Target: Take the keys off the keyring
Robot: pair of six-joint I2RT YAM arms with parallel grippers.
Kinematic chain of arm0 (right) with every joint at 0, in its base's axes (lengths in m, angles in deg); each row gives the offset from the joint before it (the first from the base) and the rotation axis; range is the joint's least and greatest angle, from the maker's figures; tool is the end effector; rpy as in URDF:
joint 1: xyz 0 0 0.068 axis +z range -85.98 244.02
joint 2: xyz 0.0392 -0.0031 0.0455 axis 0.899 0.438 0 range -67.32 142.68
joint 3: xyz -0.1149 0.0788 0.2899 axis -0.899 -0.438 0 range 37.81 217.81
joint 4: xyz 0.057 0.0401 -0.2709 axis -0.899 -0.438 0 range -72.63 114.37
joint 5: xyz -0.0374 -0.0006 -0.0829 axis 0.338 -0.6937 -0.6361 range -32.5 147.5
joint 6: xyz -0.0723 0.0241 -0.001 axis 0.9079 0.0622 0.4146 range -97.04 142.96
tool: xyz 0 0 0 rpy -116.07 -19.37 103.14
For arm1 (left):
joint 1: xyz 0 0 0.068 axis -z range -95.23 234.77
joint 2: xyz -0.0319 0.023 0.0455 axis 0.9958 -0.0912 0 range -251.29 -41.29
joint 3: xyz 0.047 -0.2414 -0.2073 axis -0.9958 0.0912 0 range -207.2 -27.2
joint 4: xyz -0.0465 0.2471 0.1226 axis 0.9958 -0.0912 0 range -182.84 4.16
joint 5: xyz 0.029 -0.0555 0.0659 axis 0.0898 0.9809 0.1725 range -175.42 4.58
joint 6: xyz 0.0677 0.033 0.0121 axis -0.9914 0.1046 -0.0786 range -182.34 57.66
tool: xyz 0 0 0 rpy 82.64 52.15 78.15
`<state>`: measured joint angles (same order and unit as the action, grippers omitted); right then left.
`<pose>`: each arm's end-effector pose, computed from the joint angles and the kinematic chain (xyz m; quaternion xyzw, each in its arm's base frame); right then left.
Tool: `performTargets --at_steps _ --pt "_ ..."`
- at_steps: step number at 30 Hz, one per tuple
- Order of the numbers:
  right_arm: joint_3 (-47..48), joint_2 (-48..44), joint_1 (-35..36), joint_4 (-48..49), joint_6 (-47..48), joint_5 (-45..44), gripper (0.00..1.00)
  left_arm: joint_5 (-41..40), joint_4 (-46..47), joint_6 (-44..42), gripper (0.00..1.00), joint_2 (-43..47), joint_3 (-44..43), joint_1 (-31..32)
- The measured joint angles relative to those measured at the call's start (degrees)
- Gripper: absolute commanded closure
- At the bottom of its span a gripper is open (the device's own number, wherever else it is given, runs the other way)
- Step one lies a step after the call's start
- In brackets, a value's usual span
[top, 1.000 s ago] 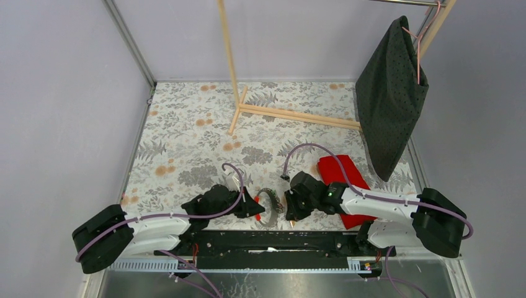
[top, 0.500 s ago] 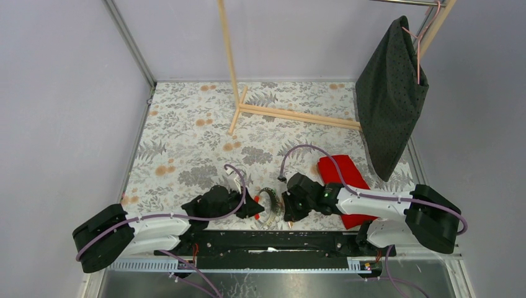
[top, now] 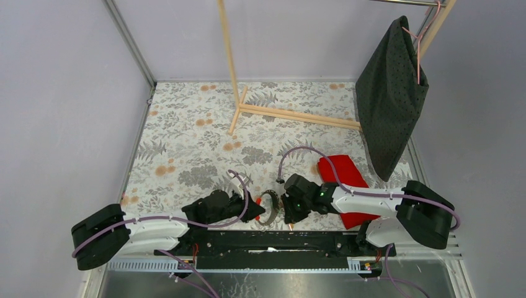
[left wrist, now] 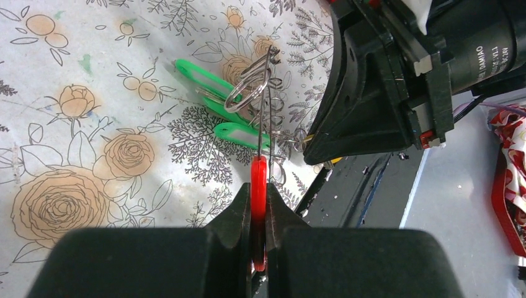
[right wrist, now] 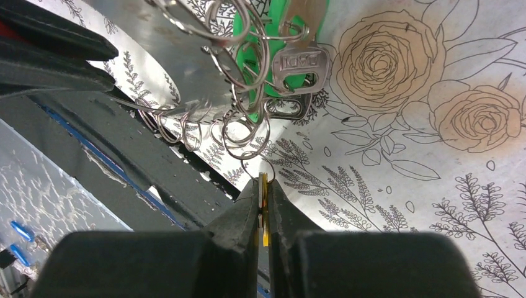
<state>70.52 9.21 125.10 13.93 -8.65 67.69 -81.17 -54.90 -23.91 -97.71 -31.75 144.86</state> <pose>0.1154 0.2326 0.1676 -0.2674 0.9099 0.2795 0.1499 0.0886 -0.1636 0.1549 0.1753 0.8046 -0.4492 0.3466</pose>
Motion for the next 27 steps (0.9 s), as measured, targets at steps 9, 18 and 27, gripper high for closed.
performTargets --at_steps 9,18,27 --pt "1.42 0.74 0.04 -1.92 0.09 1.05 1.00 -1.51 0.48 -2.45 1.00 -1.20 -1.01 1.81" --pt "3.17 1.14 0.07 -4.22 0.09 1.40 1.00 -2.10 0.48 -3.37 1.00 -1.20 -1.11 2.54" --pt "4.24 1.25 -0.07 -5.46 0.44 1.40 1.00 -2.86 0.74 -3.67 1.00 -1.84 -1.44 3.26"
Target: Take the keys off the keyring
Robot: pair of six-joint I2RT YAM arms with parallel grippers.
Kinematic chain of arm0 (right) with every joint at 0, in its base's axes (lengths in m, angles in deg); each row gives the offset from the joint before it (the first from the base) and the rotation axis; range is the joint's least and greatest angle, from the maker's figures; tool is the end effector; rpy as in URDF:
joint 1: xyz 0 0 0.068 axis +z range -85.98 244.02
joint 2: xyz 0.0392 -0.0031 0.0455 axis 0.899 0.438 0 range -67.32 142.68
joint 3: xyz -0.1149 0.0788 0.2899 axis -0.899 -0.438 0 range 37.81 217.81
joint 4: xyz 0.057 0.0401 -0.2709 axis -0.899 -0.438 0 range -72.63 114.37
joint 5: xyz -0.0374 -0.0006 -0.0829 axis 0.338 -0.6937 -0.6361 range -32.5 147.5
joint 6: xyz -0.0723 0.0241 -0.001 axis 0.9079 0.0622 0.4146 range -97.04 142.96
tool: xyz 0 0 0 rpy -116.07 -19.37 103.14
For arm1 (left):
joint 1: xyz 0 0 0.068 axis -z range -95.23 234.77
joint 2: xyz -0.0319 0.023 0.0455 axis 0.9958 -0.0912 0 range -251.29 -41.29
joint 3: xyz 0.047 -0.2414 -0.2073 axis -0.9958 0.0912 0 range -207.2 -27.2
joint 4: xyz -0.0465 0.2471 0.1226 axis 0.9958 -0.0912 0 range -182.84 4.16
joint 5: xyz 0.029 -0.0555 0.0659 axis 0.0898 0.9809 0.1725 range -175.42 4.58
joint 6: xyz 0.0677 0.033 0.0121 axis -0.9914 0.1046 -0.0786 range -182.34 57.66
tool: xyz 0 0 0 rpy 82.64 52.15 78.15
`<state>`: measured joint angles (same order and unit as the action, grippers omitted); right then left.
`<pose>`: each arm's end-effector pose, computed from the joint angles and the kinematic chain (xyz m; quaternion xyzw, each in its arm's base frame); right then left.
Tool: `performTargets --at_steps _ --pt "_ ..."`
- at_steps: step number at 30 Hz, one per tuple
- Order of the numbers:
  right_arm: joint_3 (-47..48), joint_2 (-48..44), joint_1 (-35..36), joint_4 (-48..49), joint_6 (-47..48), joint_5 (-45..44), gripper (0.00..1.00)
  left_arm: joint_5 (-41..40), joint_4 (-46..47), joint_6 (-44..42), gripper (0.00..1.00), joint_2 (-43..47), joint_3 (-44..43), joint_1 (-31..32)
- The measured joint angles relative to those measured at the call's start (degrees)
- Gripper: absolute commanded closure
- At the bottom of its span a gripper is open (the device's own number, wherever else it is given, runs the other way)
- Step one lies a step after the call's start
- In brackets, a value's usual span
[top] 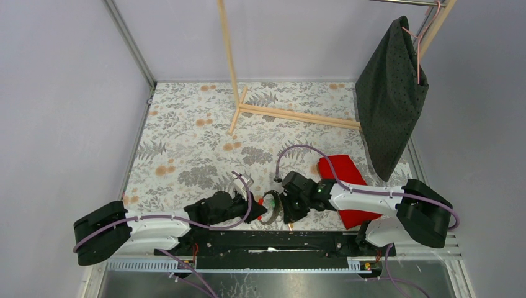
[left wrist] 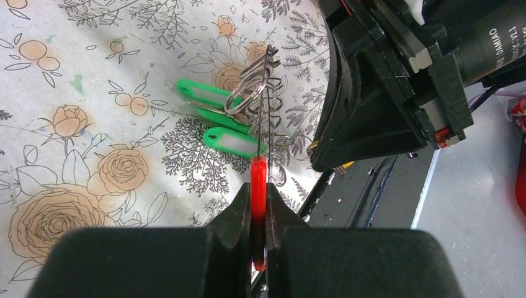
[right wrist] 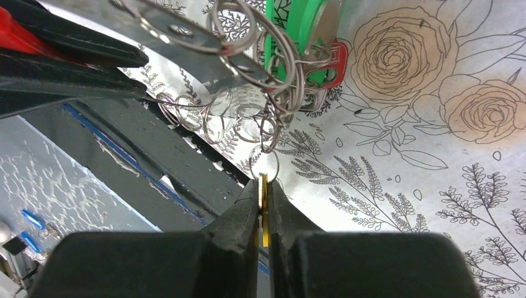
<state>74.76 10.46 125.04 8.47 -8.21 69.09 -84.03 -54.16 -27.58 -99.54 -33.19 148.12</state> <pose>0.1185 0.2408 0.1783 -0.2733 0.9137 0.2723 0.1278 0.0855 -0.1739 0.1596 0.2097 0.7948 -0.4367 0.3656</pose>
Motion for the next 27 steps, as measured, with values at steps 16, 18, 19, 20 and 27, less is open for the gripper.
performTargets --at_steps 16,18,19,20,27 --pt "1.18 0.00 -2.43 -1.20 0.02 0.63 1.00 -1.40 0.87 -0.07 1.00 -0.48 0.00 1.18" --pt "1.20 0.00 -3.32 -1.22 -0.04 1.42 1.00 -1.46 1.07 -0.11 1.00 -0.66 0.00 1.36" --pt "1.20 0.00 -3.76 -1.20 -0.13 1.70 1.00 -1.51 1.20 -0.11 1.00 -0.76 0.00 1.42" --pt "1.20 0.00 -4.22 -1.18 -0.20 2.08 1.00 -1.53 1.25 -0.15 1.00 -0.79 0.00 1.49" --pt "1.20 0.00 -5.73 -0.94 -0.87 4.66 1.00 -1.70 1.44 -0.31 1.00 -0.85 0.00 1.97"
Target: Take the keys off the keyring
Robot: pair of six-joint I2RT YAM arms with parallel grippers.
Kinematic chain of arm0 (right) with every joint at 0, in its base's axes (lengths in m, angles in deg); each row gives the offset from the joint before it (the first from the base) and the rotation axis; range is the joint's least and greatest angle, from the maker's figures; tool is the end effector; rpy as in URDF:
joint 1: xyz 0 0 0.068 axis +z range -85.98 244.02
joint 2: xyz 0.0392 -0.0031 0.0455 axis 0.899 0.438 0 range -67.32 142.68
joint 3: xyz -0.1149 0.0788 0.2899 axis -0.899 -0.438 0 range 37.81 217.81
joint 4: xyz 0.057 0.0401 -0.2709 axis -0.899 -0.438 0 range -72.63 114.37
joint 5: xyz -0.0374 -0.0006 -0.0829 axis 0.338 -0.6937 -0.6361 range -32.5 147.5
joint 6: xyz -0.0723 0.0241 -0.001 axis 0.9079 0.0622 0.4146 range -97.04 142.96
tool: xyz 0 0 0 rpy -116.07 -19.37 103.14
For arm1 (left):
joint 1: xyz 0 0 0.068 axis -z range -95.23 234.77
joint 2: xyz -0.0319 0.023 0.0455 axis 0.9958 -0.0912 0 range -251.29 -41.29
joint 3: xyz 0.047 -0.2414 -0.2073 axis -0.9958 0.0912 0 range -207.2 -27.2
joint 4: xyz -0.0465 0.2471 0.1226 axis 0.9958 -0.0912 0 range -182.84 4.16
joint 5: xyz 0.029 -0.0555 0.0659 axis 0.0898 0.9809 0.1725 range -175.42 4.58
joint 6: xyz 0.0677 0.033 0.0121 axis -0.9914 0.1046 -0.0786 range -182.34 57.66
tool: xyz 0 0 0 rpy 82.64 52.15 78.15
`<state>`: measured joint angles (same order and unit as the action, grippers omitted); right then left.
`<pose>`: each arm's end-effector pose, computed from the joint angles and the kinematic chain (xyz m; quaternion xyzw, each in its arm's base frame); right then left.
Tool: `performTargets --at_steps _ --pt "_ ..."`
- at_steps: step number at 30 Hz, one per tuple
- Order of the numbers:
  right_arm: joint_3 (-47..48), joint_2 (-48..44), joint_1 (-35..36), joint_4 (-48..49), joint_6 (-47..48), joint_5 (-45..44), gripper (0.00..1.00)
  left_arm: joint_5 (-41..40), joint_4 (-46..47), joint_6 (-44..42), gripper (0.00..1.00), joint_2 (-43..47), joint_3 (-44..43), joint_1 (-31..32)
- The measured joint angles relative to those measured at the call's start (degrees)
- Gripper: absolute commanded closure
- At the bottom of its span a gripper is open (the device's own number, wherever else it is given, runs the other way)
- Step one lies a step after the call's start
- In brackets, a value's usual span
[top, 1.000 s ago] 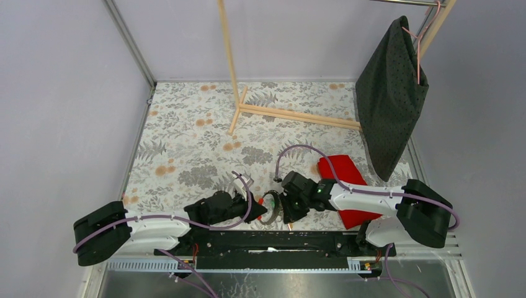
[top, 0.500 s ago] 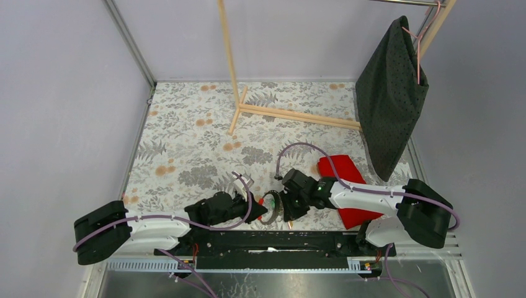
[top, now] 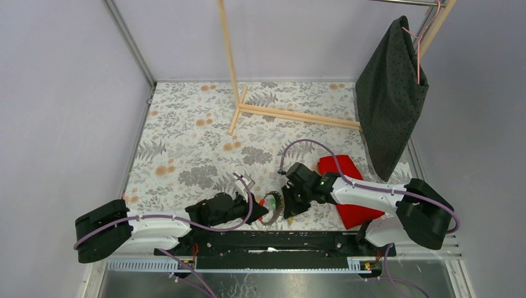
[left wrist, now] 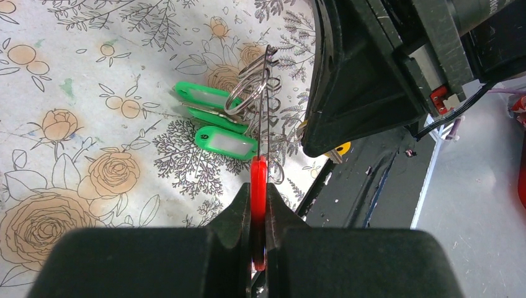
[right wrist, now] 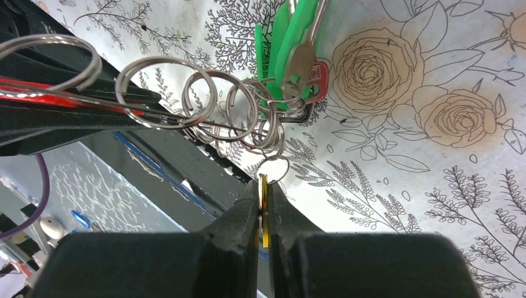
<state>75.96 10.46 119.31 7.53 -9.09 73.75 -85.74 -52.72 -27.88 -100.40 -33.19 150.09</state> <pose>0.1392 0.2326 0.1848 -0.2308 0.9203 0.2951 0.1131 0.0820 -0.1776 0.1602 0.2164 0.7900 -0.4373 0.3713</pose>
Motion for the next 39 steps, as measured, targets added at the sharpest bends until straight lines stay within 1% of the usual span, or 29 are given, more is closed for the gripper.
performTargets --at_steps 13,27,39 --pt "-0.98 0.15 -3.96 1.51 -2.38 4.04 1.00 -0.20 0.02 -0.15 1.00 0.00 0.00 0.66" --pt "-3.32 0.83 -5.42 3.85 -4.11 7.30 1.00 -0.20 -0.13 -0.15 1.00 0.28 0.00 0.70" --pt "-4.46 0.83 -5.81 4.07 -4.35 7.48 1.00 -0.33 -0.46 -0.15 1.00 0.68 0.02 0.74"
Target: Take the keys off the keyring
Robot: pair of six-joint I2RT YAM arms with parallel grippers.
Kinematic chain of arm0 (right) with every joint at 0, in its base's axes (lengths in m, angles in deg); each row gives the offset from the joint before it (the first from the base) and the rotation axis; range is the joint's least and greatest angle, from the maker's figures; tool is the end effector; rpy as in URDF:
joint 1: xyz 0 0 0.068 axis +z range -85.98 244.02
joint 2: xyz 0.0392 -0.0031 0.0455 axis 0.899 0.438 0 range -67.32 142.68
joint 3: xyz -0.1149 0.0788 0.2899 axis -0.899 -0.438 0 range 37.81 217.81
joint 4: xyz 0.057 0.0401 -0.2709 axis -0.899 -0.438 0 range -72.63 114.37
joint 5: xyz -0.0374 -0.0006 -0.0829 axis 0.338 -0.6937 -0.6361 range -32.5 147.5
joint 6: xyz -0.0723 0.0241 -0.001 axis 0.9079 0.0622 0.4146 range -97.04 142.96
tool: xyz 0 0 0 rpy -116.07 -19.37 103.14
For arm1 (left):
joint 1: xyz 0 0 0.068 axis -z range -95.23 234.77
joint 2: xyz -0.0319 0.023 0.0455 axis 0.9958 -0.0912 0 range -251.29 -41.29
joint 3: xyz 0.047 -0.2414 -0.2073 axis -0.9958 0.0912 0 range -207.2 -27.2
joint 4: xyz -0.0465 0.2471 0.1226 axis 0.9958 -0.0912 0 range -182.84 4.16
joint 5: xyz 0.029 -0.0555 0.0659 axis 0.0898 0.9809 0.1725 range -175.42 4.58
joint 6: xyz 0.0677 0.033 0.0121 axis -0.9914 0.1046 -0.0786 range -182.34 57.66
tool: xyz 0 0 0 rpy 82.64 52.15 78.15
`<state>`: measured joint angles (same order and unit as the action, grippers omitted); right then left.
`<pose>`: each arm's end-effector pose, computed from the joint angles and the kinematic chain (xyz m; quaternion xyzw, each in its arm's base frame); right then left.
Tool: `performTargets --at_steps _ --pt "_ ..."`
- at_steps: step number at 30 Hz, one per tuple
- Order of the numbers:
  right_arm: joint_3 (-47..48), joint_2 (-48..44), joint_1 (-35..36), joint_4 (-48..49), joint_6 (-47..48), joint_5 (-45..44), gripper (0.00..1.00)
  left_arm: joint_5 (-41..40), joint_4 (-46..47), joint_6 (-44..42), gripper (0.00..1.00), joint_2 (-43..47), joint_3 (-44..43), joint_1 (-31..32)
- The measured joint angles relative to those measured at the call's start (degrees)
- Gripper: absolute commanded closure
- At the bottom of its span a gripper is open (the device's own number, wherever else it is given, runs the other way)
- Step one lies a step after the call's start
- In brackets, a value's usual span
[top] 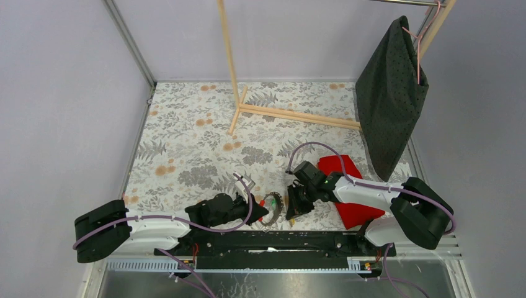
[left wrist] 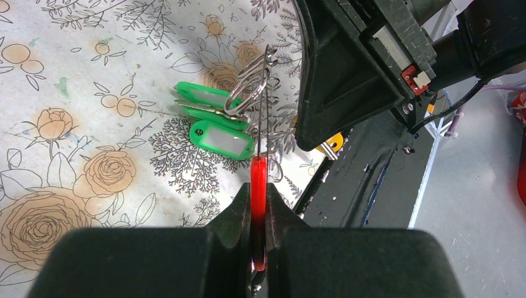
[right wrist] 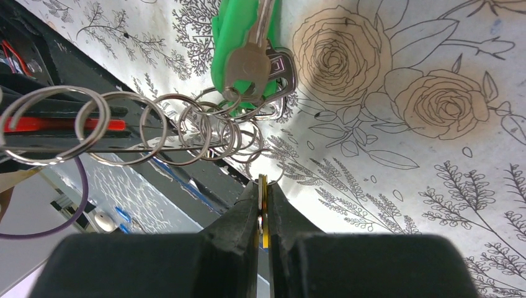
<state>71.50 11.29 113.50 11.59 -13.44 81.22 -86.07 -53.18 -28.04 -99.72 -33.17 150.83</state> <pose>0.1483 0.2135 0.1648 -0.1638 0.9274 0.3299 0.0648 0.0796 -0.1776 0.1611 0.2207 0.7878 -0.4387 0.3718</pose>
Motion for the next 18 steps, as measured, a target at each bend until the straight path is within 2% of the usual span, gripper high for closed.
performTargets --at_steps 18 --pt "-1.01 0.00 -0.04 1.31 0.00 0.76 1.00 -1.38 -1.14 1.31 1.00 4.81 2.62 0.11"
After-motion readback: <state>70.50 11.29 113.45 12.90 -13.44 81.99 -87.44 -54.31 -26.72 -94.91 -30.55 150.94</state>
